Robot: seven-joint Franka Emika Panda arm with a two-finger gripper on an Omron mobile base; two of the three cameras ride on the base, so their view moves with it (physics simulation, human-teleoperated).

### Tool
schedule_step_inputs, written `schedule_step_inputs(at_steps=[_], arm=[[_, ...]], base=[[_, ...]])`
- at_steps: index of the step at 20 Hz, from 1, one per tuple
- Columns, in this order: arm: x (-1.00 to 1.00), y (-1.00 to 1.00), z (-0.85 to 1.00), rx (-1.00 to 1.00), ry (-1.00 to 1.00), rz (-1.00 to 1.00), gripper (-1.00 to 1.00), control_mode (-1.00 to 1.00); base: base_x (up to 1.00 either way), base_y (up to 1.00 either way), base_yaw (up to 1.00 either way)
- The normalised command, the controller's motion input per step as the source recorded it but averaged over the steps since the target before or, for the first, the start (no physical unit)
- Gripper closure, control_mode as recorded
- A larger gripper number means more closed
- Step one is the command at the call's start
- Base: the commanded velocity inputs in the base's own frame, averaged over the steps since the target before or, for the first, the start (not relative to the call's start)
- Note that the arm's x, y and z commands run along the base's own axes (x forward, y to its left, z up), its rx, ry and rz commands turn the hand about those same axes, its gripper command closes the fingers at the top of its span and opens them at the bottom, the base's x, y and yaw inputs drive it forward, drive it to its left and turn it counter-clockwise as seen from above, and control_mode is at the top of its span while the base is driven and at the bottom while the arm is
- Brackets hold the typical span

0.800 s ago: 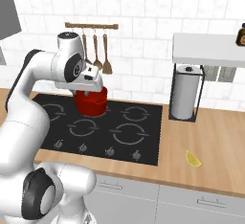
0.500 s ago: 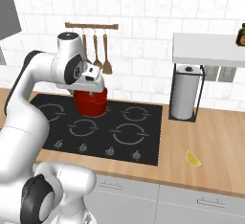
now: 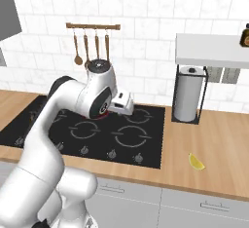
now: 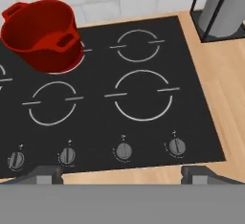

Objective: Put the lemon wedge and bell pepper in the pot. Retrieve the spatula and lightly stir the vegetables in the pot.

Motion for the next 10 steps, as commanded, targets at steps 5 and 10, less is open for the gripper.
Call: schedule_step_inputs(at_steps=[5,10], arm=[[-0.26,-0.99,-0.45,0.03,0.00,-0.08,-1.00,-1.00],[-0.11,-0.96,-0.33,0.01,0.01,-0.09,-1.00,-1.00]], base=[[0.00,0.00,0.00],[0.00,0.00,0.00]])
